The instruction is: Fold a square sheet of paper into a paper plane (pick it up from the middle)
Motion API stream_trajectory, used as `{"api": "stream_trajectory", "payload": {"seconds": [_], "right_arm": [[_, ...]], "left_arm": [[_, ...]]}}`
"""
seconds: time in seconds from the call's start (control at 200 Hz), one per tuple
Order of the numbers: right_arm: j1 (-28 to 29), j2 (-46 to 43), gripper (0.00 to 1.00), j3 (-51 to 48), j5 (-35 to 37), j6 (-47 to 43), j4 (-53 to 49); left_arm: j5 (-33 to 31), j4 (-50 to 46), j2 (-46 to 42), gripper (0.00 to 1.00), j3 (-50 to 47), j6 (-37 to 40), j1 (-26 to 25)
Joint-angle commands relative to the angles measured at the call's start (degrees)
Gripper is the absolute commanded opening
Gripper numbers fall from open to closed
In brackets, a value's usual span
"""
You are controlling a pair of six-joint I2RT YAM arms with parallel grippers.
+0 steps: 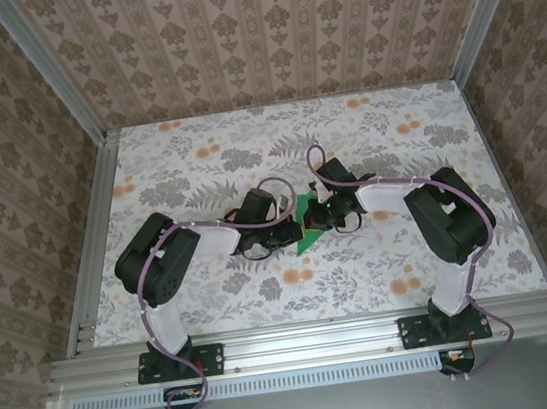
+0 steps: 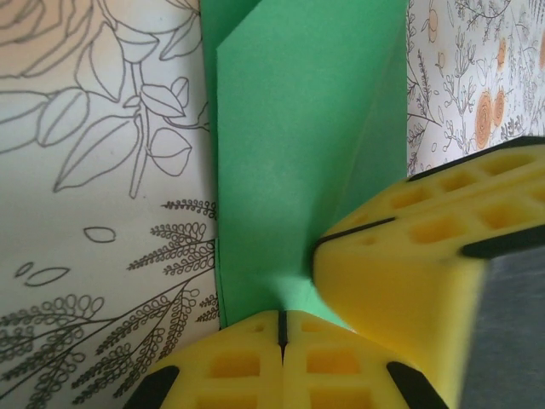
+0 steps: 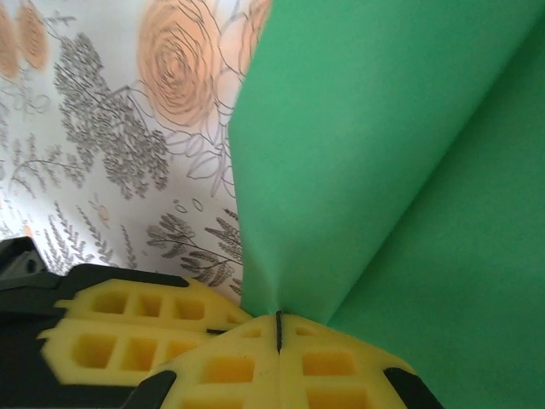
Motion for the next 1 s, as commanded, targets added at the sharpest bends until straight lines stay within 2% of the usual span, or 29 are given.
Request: {"api": "stream_trajectory", "payload": {"seconds": [0.0, 0.29, 0.435, 0.605, 0.78, 0.995], "right_arm": [[0.4, 1.6, 0.05, 2.1, 1.5, -0.1, -1.1], [0.0, 5.1, 0.03, 2.2, 4.8, 0.1, -2.1], [-0.2, 3.4, 0.03, 3.6, 5.8, -1.0, -3.6], [-1.3, 1.1, 0.03, 4.3, 4.3, -2.5, -2.4], [-2.6, 3.0, 0.04, 4.5, 1.4, -3.4, -0.2], [-4.0, 5.7, 0.03, 5.3, 2.2, -4.0, -0.2]], "left_arm": [[-4.6, -7.4, 3.7, 0.0, -1.4, 0.7, 0.1], [-4.2, -7.5, 3.9, 0.0, -1.6, 0.9, 0.1], [-4.1, -7.7, 3.7, 0.0, -1.7, 1.1, 0.1], [-4.0, -7.8, 4.0, 0.0, -1.6, 1.2, 0.0], [-3.8, -8.5, 4.1, 0.0, -1.5, 1.5, 0.0], [-3.4, -9.5, 4.2, 0.0, -1.2, 2.1, -0.3]]}}
